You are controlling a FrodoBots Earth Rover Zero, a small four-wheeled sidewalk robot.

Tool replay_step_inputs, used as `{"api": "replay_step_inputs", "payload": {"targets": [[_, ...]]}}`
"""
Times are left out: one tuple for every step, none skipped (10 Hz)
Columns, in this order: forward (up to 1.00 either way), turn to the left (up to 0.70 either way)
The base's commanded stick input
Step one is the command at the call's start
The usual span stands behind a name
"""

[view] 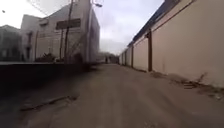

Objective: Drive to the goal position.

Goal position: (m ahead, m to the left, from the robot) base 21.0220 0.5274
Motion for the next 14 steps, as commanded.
{"api": "replay_step_inputs", "payload": {"targets": [[0.50, 0.00], [0.50, 0.00], [0.50, 0.00], [0.50, 0.00], [0.50, 0.00], [0.50, 0.00], [0.50, 0.00], [0.50, 0.00], [0.50, 0.00], [0.50, 0.00], [0.50, 0.00], [0.50, 0.00], [0.50, 0.00], [0.50, 0.00]]}}
